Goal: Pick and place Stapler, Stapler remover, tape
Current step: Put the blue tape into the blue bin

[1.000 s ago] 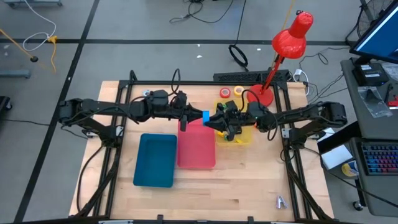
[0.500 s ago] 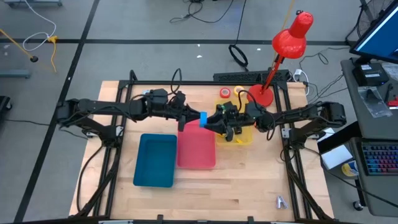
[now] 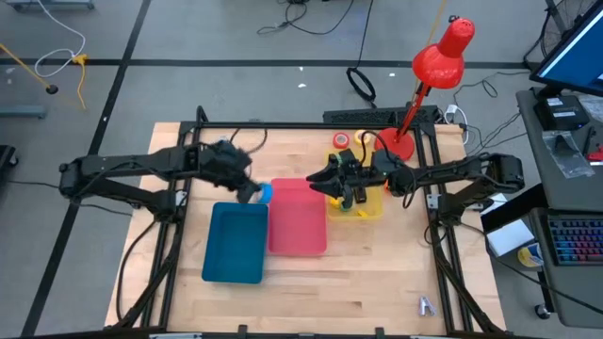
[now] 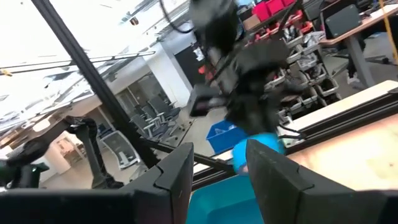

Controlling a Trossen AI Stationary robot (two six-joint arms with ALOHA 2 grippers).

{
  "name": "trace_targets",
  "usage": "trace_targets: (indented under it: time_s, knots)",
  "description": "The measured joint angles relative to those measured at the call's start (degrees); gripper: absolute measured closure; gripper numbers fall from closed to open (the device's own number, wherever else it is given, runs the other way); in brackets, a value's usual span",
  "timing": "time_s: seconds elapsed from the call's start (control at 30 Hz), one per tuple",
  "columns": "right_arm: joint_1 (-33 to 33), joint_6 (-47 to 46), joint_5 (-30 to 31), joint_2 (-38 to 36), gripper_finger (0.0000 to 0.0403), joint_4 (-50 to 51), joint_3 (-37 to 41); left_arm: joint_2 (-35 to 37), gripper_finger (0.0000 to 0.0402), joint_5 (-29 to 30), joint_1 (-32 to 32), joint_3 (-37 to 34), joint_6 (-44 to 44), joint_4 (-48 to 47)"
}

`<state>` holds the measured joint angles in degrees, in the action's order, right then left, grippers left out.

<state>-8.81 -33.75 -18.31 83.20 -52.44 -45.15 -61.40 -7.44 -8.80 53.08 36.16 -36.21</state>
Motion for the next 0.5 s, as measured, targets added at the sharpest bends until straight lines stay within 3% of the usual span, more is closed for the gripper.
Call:
trace_targets:
  time_s: [0.17, 0.5]
  knots:
    - [-1.4, -0.1, 0.0, 0.0, 0.0262, 0.0, 0.0, -0.6, 0.0376, 3.5, 6.0, 0.0, 10.5, -15.5]
    - [-2.2, 0.1, 0.1, 0.0, 0.0261, 0.5, 0.0, -9.9, 0.0376, 9.1, 13.9, 0.0, 23.2, -32.1]
